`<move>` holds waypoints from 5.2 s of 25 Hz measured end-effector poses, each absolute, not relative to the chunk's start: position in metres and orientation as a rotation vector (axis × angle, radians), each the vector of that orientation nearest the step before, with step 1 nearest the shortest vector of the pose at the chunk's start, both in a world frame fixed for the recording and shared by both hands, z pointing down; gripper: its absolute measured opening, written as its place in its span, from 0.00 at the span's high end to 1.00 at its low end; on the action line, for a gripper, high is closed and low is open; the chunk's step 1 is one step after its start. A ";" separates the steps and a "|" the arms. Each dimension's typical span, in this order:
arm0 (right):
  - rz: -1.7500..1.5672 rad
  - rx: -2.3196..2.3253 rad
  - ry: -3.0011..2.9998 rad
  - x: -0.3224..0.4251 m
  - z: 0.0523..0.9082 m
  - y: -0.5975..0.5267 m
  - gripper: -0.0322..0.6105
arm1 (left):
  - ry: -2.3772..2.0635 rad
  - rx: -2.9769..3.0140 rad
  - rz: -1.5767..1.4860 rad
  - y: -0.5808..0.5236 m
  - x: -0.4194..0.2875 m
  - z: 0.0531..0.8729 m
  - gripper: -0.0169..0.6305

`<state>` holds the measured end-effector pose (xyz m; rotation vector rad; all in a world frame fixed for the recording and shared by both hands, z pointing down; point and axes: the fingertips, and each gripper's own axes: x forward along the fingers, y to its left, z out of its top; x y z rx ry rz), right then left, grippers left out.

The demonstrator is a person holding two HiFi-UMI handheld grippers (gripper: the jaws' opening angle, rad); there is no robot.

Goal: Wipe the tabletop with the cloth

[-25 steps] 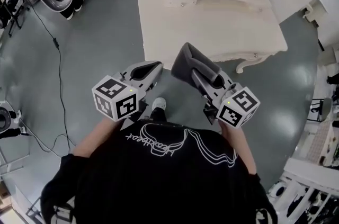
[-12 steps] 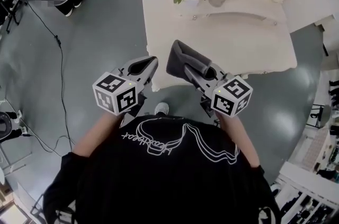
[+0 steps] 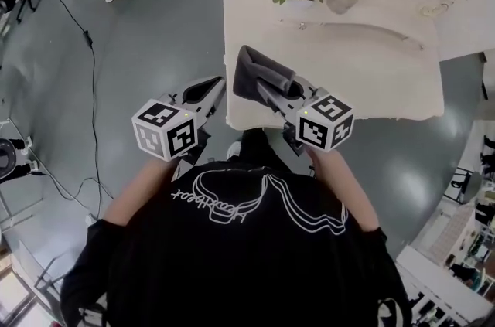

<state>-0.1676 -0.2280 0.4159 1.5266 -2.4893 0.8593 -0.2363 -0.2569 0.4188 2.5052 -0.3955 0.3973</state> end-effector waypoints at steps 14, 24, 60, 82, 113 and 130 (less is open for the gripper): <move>0.954 1.361 -2.385 -0.170 0.485 -0.295 0.87 | -0.548 2.419 0.402 -0.285 -0.244 0.433 0.97; 0.847 1.387 -2.234 -0.156 0.523 -0.318 0.87 | -0.649 2.369 0.367 -0.309 -0.259 0.438 0.97; 0.593 1.414 -1.927 -0.122 0.555 -0.315 0.87 | -0.594 2.334 0.414 -0.300 -0.268 0.467 0.97; 0.645 1.516 -1.850 -0.010 0.556 -0.266 0.87 | -0.494 2.381 0.488 -0.272 -0.172 0.458 0.97; 0.630 1.481 -1.884 0.132 0.553 -0.210 0.87 | -0.540 2.375 0.510 -0.207 -0.019 0.449 0.97; 0.631 1.542 -1.794 0.165 0.552 -0.196 0.87 | -0.404 2.406 0.561 -0.204 0.007 0.460 0.97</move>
